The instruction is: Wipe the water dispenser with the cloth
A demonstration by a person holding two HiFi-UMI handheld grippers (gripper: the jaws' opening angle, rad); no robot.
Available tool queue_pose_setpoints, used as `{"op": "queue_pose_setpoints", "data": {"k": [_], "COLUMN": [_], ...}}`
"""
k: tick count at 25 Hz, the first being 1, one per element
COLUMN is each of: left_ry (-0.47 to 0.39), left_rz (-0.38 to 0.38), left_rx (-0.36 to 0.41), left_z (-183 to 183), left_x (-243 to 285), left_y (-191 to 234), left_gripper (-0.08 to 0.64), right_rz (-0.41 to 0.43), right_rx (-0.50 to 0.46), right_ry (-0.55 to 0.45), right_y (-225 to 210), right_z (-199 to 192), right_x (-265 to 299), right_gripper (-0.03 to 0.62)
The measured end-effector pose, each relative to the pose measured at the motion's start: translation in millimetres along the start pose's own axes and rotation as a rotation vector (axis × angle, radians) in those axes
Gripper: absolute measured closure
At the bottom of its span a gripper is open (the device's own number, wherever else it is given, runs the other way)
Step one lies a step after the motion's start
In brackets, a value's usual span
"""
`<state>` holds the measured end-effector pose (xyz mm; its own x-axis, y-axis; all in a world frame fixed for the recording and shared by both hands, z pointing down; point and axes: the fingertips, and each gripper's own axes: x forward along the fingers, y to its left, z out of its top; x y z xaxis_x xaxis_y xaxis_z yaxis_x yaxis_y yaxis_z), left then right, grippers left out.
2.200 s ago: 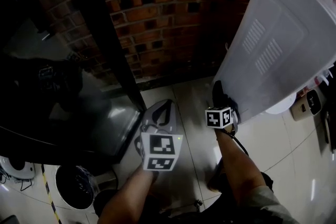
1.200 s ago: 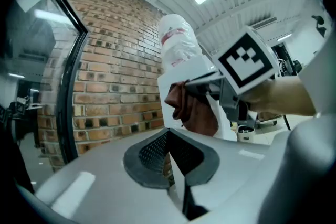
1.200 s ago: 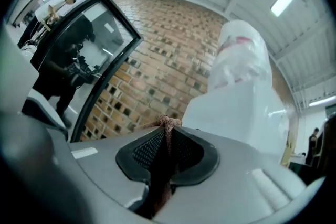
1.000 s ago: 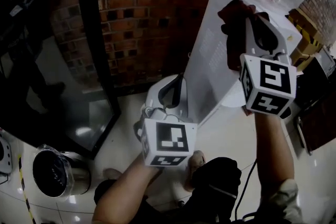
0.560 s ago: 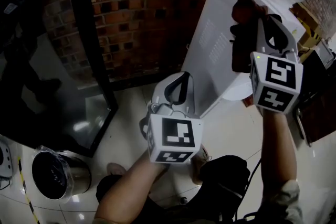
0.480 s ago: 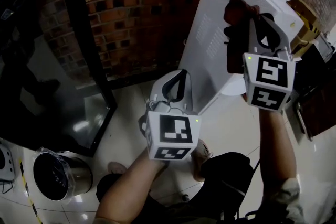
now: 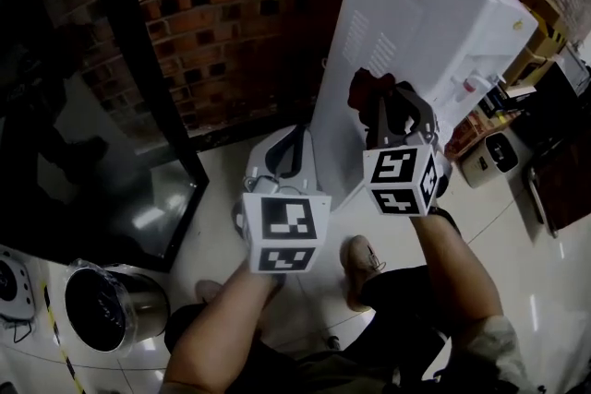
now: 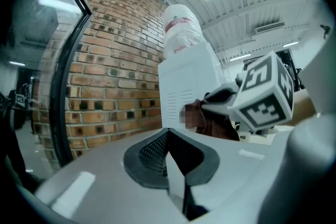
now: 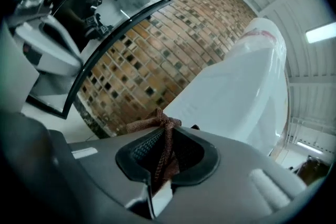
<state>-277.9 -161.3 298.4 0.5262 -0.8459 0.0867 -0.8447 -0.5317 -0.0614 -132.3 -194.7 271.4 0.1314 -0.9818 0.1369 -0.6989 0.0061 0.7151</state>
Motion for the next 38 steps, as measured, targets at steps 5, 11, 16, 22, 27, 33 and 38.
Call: {"op": "queue_pose_setpoints", "data": {"k": [5, 11, 16, 22, 27, 33, 38], "left_ry": [0.047, 0.156, 0.239, 0.226, 0.256, 0.264, 0.249], "left_rz": [-0.025, -0.037, -0.047, -0.040, -0.024, 0.027, 0.064], "left_rx": [0.000, 0.005, -0.001, -0.011, -0.013, -0.023, -0.026], "left_z": [-26, -89, -124, -117, -129, -132, -124], "left_x": [8, 24, 27, 27, 23, 15, 9], "left_y": [-6, -11, -22, -21, -14, 6, 20], "left_gripper": [0.560, 0.560, 0.560, 0.560, 0.560, 0.560, 0.560], "right_rz": [0.067, 0.097, 0.165, 0.266, 0.332, 0.371, 0.387], "right_rx": [-0.069, -0.052, -0.112, -0.202, -0.252, -0.271, -0.184], "right_ry": [0.108, 0.186, 0.285, 0.404, 0.498, 0.547, 0.502], "right_y": [63, 107, 157, 207, 235, 246, 245], "right_z": [-63, -112, -155, -205, -232, -245, -220], "right_x": [12, 19, 33, 40, 40, 44, 40], "right_gripper": [0.531, 0.531, 0.531, 0.531, 0.531, 0.531, 0.531]}}
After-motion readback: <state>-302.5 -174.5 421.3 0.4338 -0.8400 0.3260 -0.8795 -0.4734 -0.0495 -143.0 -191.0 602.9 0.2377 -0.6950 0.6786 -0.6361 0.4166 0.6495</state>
